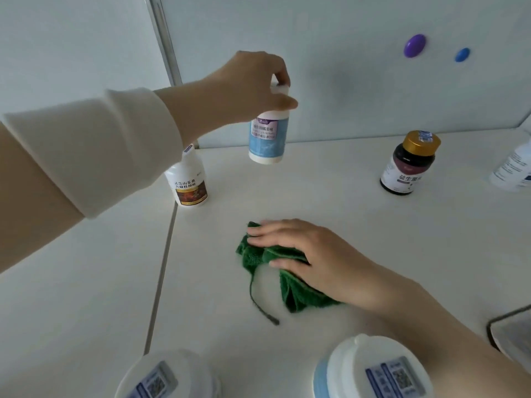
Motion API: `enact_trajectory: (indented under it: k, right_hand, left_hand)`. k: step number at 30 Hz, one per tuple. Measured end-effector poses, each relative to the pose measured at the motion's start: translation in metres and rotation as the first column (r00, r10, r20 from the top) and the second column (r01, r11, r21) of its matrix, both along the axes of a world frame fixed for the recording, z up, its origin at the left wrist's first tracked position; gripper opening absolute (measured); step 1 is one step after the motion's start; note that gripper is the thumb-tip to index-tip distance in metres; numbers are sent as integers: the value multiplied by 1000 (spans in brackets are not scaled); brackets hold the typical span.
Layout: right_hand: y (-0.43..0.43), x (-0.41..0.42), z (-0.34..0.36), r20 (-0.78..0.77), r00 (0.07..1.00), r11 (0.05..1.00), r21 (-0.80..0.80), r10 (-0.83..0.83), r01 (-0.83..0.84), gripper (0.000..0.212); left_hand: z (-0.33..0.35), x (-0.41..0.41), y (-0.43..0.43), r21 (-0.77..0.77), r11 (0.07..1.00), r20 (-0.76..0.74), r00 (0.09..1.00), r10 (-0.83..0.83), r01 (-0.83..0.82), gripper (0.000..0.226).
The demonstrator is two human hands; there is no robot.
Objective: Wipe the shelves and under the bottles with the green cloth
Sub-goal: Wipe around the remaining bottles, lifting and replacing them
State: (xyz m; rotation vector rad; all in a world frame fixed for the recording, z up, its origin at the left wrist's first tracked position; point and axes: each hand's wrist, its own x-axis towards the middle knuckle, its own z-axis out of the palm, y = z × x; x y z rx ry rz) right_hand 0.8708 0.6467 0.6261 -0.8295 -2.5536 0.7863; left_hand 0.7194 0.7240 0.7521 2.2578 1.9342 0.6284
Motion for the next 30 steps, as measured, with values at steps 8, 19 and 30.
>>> enact_trajectory:
  k: [8, 19, 30]
  right_hand:
    - [71, 21, 0, 37, 841, 839, 95, -540, 535, 38]
    - [-22, 71, -1, -1, 956, 956, 32, -292, 292, 35]
    - [-77, 111, 3, 22, 978, 978, 19, -208, 208, 30]
  left_hand:
    - [-14, 9, -14, -33, 998, -19, 998, -61, 60, 42]
    - [-39, 38, -40, -69, 991, -76, 990, -116, 111, 43]
    - [-52, 49, -53, -64, 997, -129, 991, -48, 40, 47]
